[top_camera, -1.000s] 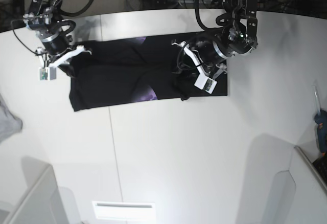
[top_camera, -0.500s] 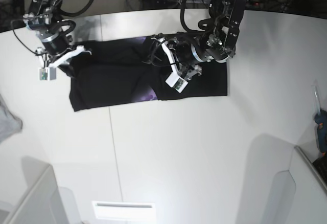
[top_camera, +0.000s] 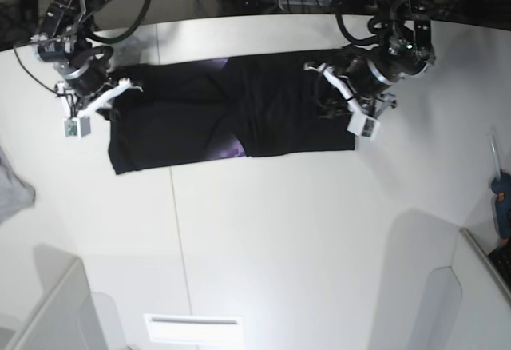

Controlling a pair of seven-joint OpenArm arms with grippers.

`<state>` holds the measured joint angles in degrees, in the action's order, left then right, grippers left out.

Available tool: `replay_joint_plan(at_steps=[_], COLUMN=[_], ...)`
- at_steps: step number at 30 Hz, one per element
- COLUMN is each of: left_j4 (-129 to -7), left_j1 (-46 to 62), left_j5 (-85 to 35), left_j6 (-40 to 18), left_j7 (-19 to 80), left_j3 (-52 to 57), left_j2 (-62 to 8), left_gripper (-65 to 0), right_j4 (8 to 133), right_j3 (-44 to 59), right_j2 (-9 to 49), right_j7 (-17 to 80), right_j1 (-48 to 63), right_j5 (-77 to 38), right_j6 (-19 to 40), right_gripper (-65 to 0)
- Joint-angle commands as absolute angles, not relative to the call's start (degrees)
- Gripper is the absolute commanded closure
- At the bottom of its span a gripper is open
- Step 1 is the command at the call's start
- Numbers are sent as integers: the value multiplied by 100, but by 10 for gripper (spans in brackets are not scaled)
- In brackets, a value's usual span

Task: Fold the T-shirt properly
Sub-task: 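Release the folded end and raise the left gripper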

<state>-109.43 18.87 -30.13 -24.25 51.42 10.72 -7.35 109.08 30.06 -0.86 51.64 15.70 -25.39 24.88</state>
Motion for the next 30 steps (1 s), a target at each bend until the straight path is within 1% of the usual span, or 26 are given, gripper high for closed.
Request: replay_joint_plan(at_steps=[1,3,4,5,8,11,14,16,19,22,25,30], left_j4=[-11002,-11002,-11002,-11002,-10993,-10993,-10923,-10879,-10589,-10246,-9965,-9684], left_j1=[1947,2141,2229,2290,2404,2510,2589,2589,2589,2607,2782,2774], left_j5=[-3143,-3143,-3152,-3152,-3143,-3134,-3134,-3134,-3125,-3125,-3125,-3125], left_j6=[-2484,-2484,-2484,-2484,-2545,-3046,-3451,-3565,-3582,-3582,-3582,-3582], left_j7=[5015,4989,4980,4980,4980,4980,4980,4980,4971,4532,4066,3960], left_j3=[1305,1798,2097,2352,3002,3538,3855,3899,3908,3837,3547,3310], left_j2=[-848,-971,-989,-989,-980,-980,-963,-963,-954,-945,-963,-963], left_gripper=[0,0,0,0,0,0,0,0,0,0,0,0], right_j4=[10993,10967,10932,10888,10642,10062,9508,9235,8954,8725,8435,8092], right_j3=[3160,3371,3477,3530,3556,3600,3574,3547,3591,3556,3547,3538], right_j2=[-31,-4,4,31,286,356,497,593,655,787,919,954], right_j7=[5226,5525,5675,5763,6114,6457,6466,6457,6440,6149,6105,6088], right_j1=[1411,1200,1112,1015,708,295,101,13,-66,-57,-57,-75], right_j5=[-2721,-3143,-3389,-3547,-3802,-3793,-3793,-3793,-3776,-3776,-3776,-3776], right_j6=[2510,2519,2519,2519,2510,2510,2492,2484,2484,2475,2475,2475], right_gripper=[-221,-356,-393,-405,-392,-390,-390,-390,-390,-389,-389,-389])
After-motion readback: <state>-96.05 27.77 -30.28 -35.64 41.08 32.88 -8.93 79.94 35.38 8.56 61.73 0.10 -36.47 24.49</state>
